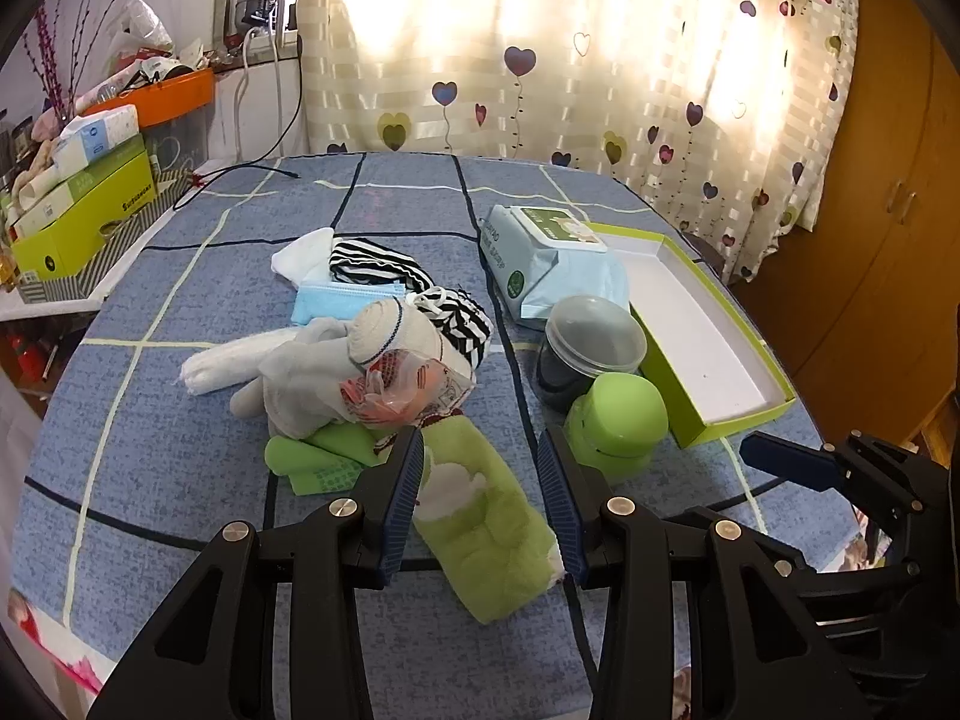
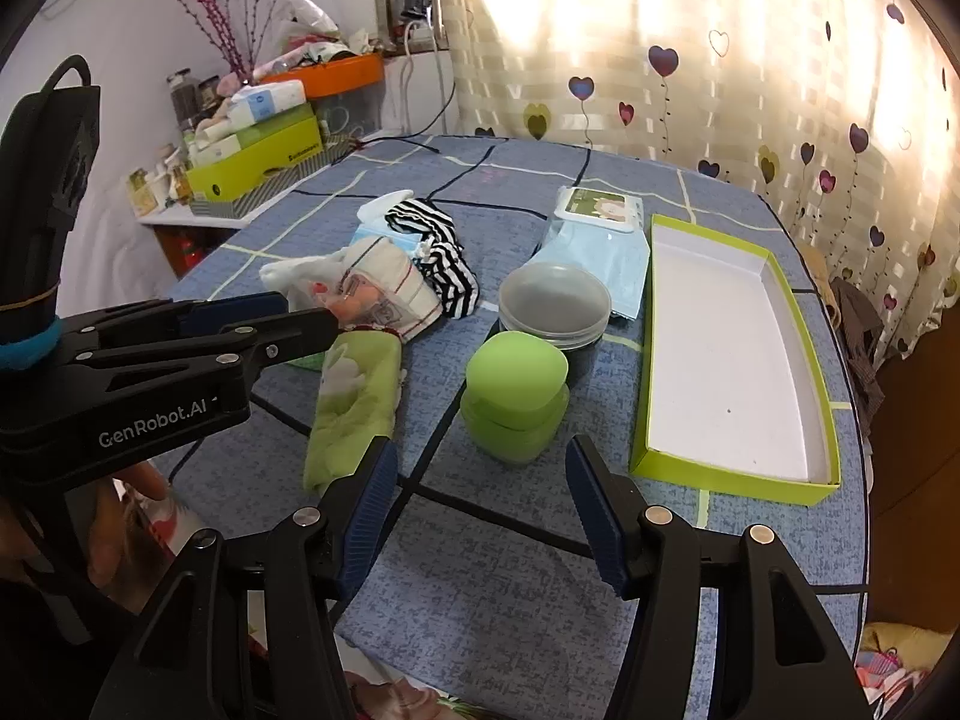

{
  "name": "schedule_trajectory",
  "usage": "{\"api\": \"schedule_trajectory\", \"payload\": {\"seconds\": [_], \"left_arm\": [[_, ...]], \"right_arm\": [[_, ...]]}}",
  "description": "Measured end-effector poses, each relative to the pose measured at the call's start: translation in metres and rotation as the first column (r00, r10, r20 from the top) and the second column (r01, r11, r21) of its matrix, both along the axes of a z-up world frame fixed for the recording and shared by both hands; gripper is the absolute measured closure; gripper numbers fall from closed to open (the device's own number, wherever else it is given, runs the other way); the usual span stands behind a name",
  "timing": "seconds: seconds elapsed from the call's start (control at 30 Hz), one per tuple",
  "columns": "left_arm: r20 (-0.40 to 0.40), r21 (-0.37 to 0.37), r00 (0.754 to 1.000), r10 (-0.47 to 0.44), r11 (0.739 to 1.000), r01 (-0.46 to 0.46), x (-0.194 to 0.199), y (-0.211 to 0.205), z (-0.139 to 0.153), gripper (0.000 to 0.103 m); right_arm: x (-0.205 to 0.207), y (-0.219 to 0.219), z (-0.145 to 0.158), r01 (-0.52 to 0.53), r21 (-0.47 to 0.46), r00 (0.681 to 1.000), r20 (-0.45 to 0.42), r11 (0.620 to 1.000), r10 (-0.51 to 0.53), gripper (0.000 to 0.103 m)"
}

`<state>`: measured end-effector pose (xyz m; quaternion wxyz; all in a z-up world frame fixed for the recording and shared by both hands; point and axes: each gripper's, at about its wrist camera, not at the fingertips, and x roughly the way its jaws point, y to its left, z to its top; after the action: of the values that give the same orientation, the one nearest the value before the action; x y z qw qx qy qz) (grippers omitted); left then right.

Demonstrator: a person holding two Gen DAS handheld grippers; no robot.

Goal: Organize soft objects

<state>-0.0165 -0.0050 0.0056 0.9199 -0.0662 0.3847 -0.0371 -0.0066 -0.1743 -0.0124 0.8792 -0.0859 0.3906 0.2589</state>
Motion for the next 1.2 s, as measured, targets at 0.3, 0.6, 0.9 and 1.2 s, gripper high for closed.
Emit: {"api": "schedule_trajectory", "payload": {"seconds": [0.3,0.6,0.9,1.2], "left_arm": [[-0.005,0.000,1.000,0.004,1.000,-0.004,-0.001,0.002,0.000,0.062],[-0.016,0.014,0.999,0.033,0.999,-0.033,-0.003,0.008,-0.002,0.062],[-0.020,-0.004,0.998,0.055,0.998,-0.055,-0.006,0.020,-0.006,0.062],[-0.009,-0.051,0.999,0.049,0.998,-0.049,-0.008,0.031,-0.006,0.062]], "right_arm": [[-0.003,0.003,0.001,-0.031,0.009,1.000,0.006,0.999,0.031,0.044],[-0.006,0.009,0.003,-0.063,0.008,0.998,0.028,0.998,0.063,0.041],[-0.006,0.014,0.003,-0.065,0.013,0.997,0.045,0.998,0.065,0.037],[-0.005,0.021,0.006,-0.087,0.036,0.996,0.030,0.996,0.086,0.037]]}}
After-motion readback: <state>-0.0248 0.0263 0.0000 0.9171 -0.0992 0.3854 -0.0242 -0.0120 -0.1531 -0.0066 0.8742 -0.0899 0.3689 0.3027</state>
